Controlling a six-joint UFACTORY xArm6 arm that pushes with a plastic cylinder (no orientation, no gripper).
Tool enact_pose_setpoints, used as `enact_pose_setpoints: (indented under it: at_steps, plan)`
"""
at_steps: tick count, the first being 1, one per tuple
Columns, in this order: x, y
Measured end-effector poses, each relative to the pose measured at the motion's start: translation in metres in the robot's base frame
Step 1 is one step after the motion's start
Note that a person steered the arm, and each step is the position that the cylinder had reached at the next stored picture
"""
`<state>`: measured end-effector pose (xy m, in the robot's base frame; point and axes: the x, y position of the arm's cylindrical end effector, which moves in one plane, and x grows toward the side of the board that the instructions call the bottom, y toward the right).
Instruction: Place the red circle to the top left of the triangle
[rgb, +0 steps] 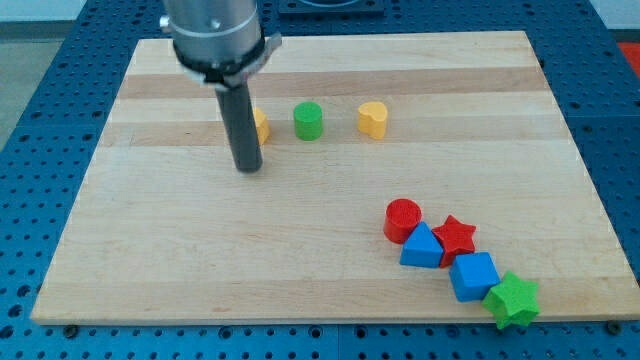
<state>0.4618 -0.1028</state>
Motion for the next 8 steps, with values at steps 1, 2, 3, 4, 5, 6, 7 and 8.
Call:
enact_pose_setpoints:
  at_steps: [1,2,3,4,5,6,7,8]
  plan:
    - [0.069,0.005]
    - [0.131,0.042]
    - [0.156,0.075]
    - [0.156,0.075]
    - [0.156,0.107]
    - [0.154,0.143]
    - [0.154,0.143]
    - [0.137,0.143]
